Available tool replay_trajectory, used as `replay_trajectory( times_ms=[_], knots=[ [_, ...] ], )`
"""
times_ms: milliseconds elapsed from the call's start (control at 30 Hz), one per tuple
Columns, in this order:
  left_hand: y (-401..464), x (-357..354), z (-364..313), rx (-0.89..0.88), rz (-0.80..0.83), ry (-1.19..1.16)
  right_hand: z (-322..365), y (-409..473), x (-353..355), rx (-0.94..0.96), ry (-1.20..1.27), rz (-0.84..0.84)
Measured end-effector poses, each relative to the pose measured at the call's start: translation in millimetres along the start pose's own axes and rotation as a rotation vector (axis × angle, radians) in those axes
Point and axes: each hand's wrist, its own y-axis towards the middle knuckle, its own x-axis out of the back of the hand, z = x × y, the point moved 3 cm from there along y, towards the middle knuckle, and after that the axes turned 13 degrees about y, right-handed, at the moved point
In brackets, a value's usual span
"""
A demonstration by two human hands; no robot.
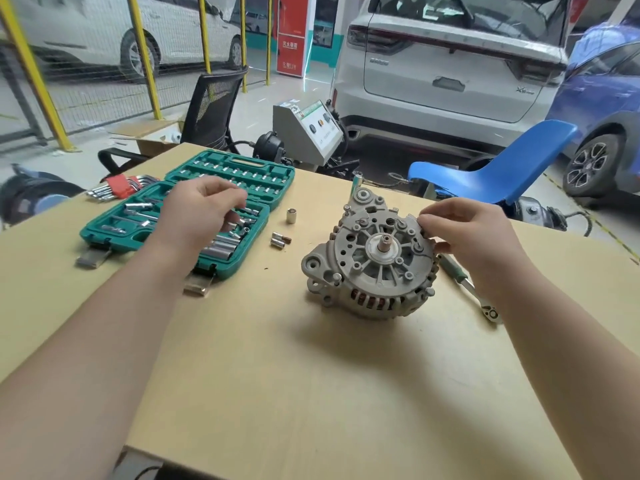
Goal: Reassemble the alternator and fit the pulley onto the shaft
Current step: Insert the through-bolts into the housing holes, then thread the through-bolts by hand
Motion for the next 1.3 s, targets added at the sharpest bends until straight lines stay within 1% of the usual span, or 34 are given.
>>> replay_trajectory(
  times_ms=[133, 233, 300, 433, 500, 600, 700, 767, 867, 900, 933, 967, 1000, 1100, 1133, 1200, 1300],
  knots=[
    [0.2, 20.9, 5.1, -0.022, -0.005, 0.112, -13.8, -9.8, -4.9, -0.051, 0.184, -0.023],
    [-2.3, 32.1, 8.2, -0.118, 0.045, 0.373, -26.7, -18.2, -5.6, -0.045, 0.318, -0.101],
    [-8.1, 31.4, 3.3, -0.235, 0.104, 0.573, -35.1, -23.2, -5.2, -0.017, 0.408, -0.162],
    [-11.8, 1.0, -16.9, -0.561, 0.215, 0.904, -57.4, -31.2, -3.3, -0.006, 0.571, -0.3],
    [-4.9, -20.8, -25.1, -0.631, 0.279, 1.052, -70.2, -34.7, -2.4, -0.059, 0.557, -0.35],
    [5.9, -49.8, -28.7, -0.654, 0.405, 1.281, -86.1, -38.9, 1.5, -0.119, 0.491, -0.372],
    [12.0, -67.5, -24.5, -0.671, 0.517, 1.47, -93.8, -37.2, 6.7, -0.173, 0.492, -0.368],
    [14.0, -74.2, -22.2, -0.705, 0.519, 1.55, -95.6, -35.4, 7.7, -0.191, 0.485, -0.353],
    [12.2, -81.6, -21.1, -0.756, 0.523, 1.556, -95.6, -36.1, 4.4, -0.179, 0.458, -0.302],
    [10.7, -82.2, -21.8, -0.768, 0.521, 1.518, -94.4, -36.6, 2.9, -0.17, 0.444, -0.282],
    [8.9, -81.1, -23.3, -0.768, 0.506, 1.421, -93.0, -37.4, 2.2, -0.161, 0.431, -0.271],
    [6.4, -77.9, -26.4, -0.747, 0.48, 1.254, -91.4, -37.7, 2.2, -0.151, 0.421, -0.271],
    [2.6, -72.3, -31.2, -0.699, 0.442, 1.023, -89.7, -38.6, 3.1, -0.137, 0.417, -0.283],
    [-24.8, -49.3, -50.8, -0.5, 0.382, 0.164, -78.9, -43.1, 6.4, -0.033, 0.393, -0.342],
    [-36.4, -42.3, -57.8, -0.477, 0.376, -0.04, -71.8, -45.8, 5.5, 0.02, 0.381, -0.348],
    [-59.7, -36.9, -72.6, -0.486, 0.394, -0.283, -53.8, -52.5, 1.8, 0.126, 0.349, -0.348],
    [-86.1, -42.0, -88.3, -0.506, 0.432, -0.448, -28.2, -64.6, -5.3, 0.276, 0.282, -0.335]
  ],
)
